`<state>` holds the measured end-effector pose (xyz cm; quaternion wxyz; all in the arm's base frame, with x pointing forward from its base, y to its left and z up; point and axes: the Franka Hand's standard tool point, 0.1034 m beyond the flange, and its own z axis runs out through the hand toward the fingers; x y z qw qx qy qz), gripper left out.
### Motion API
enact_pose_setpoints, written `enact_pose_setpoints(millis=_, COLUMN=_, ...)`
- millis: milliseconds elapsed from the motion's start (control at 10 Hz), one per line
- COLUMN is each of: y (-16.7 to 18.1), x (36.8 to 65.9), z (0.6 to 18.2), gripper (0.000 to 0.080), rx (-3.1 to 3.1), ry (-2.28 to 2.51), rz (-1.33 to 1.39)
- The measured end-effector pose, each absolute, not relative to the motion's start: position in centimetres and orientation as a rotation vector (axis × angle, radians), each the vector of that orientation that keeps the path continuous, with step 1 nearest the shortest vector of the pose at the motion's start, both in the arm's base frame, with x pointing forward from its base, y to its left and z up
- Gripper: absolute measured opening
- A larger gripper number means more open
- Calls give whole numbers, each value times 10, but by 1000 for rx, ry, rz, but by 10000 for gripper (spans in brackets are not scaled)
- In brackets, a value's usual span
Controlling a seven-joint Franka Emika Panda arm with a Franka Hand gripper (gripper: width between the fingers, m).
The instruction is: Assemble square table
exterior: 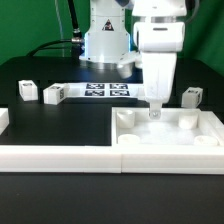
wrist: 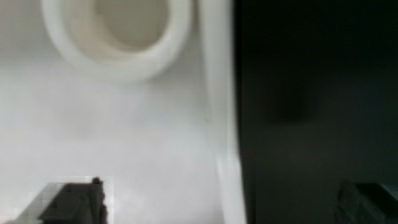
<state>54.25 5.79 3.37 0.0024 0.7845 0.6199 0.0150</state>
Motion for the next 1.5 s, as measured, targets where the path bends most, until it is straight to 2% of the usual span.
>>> enact_pose_setpoints(millis=200, y=74, x=540, z=53, gripper=649, rx=2578, ry=1768, rz=68)
enact_pose_setpoints(millis=400, y=85, x=540, z=61, gripper=649, rx=2738, ry=1527, rz=67)
enact_pose_setpoints(millis=700, y=83, x=542, z=60, gripper=649, rx=2852, ry=1318, rz=70)
enact_pose_setpoints(millis=1200, y=111, x=524, z=61, gripper=649, rx=3172, ry=371, rz=25)
enact_pose_setpoints(millis=1500, y=113, x=525, z=59, gripper=649, rx=3222, ry=50, rz=15)
